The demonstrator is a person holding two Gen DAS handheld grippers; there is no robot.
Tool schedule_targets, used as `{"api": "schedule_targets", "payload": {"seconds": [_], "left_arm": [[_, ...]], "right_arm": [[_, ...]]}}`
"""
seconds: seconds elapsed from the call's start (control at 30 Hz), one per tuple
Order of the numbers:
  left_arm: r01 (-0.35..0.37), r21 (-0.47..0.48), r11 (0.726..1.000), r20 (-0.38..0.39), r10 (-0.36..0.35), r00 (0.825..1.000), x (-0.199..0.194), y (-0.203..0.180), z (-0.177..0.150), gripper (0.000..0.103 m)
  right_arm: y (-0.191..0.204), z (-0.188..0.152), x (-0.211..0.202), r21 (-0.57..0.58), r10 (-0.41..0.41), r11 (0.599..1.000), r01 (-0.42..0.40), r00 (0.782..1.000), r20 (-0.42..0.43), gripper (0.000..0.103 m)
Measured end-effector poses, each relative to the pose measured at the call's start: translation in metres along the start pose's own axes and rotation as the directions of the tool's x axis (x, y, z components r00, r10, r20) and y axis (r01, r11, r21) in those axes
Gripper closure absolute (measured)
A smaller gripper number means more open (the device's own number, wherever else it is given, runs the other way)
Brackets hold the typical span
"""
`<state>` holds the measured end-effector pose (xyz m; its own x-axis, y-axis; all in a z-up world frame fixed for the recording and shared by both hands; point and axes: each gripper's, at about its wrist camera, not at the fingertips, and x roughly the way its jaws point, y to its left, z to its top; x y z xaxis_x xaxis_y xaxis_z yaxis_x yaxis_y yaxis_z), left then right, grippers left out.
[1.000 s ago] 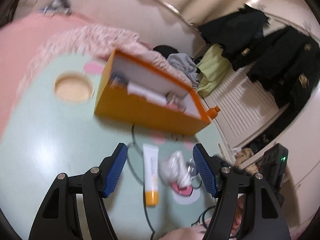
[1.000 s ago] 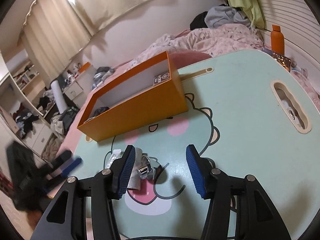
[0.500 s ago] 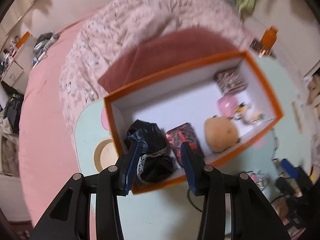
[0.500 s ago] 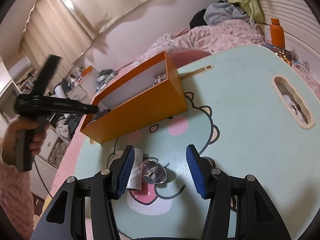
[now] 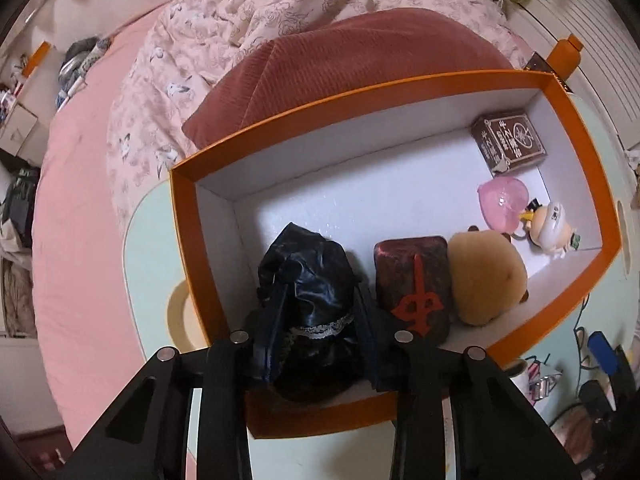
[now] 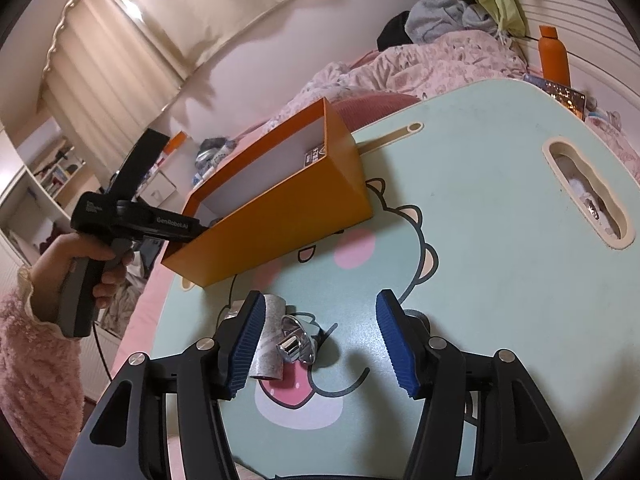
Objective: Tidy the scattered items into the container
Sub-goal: 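Reach into the orange box and grasp the black cloth bag with the left tool, then carry the black cloth bag out and drop it on the table with the left tool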
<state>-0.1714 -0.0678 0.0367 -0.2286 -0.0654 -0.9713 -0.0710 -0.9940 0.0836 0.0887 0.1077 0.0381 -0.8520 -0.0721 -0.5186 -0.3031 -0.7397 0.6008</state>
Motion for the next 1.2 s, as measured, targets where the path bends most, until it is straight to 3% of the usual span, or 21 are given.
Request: {"api": "schedule_targets", "payload": {"seconds": [0.2, 0.3, 0.4, 0.53, 0.57, 0.7, 0.77, 1.0, 1.07, 1.13, 1.2], "left_arm": [[0.056, -0.037, 0.998, 0.08, -0.053, 0.995, -0.016, 0.011, -0.001, 0.077], [0.152, -0.066, 0.986, 0.189, -0.138, 0.972, -0.05, 0.022, -0.003, 0.077], [0.254, -0.061, 0.965, 0.28, -0.228, 0.932, -0.089, 0.025, -0.012, 0.077], [0.426, 0.009, 0.905, 0.364, -0.399, 0.842, -0.13, 0.019, -0.047, 0.077], [0.465, 0.025, 0.885, 0.368, -0.441, 0.819, -0.133, 0.015, -0.058, 0.077], [0.562, 0.053, 0.826, 0.349, -0.542, 0.765, -0.115, -0.002, -0.093, 0.077], [0.576, 0.064, 0.815, 0.332, -0.561, 0.758, -0.102, -0.01, -0.104, 0.077], [0.586, 0.038, 0.81, 0.31, -0.567, 0.763, -0.059, -0.034, -0.135, 0.073], [0.567, 0.01, 0.823, 0.353, -0.534, 0.769, -0.055, -0.03, -0.14, 0.063], [0.532, -0.018, 0.846, 0.426, -0.475, 0.77, -0.057, -0.022, -0.146, 0.047], [0.501, -0.043, 0.864, 0.512, -0.412, 0.754, -0.06, -0.013, -0.156, 0.041]], "right_arm": [[0.0, 0.0, 0.0, 0.003, 0.003, 1.0, -0.003, 1.0, 0.0, 0.045], [-0.001, 0.0, 0.0, 0.007, 0.003, 1.0, -0.003, 1.0, -0.001, 0.045], [-0.001, -0.001, -0.001, 0.005, 0.003, 1.0, -0.003, 1.0, 0.0, 0.045], [-0.001, -0.001, -0.001, 0.007, 0.004, 1.0, -0.004, 1.0, -0.001, 0.045], [-0.001, -0.002, 0.0, 0.01, 0.004, 1.0, -0.004, 1.0, -0.005, 0.045], [-0.001, -0.002, 0.001, 0.016, 0.003, 1.0, -0.003, 1.0, -0.01, 0.044], [-0.001, -0.002, 0.001, 0.015, 0.002, 1.0, -0.002, 1.0, -0.009, 0.044], [-0.002, -0.002, 0.002, 0.02, 0.005, 1.0, -0.004, 1.0, -0.013, 0.044], [-0.002, -0.003, 0.002, 0.021, 0.005, 1.0, -0.004, 1.0, -0.014, 0.044], [-0.002, -0.002, 0.002, 0.021, 0.005, 1.0, -0.004, 1.0, -0.015, 0.043], [-0.003, -0.002, 0.002, 0.021, 0.004, 1.0, -0.004, 1.0, -0.017, 0.043]]}}
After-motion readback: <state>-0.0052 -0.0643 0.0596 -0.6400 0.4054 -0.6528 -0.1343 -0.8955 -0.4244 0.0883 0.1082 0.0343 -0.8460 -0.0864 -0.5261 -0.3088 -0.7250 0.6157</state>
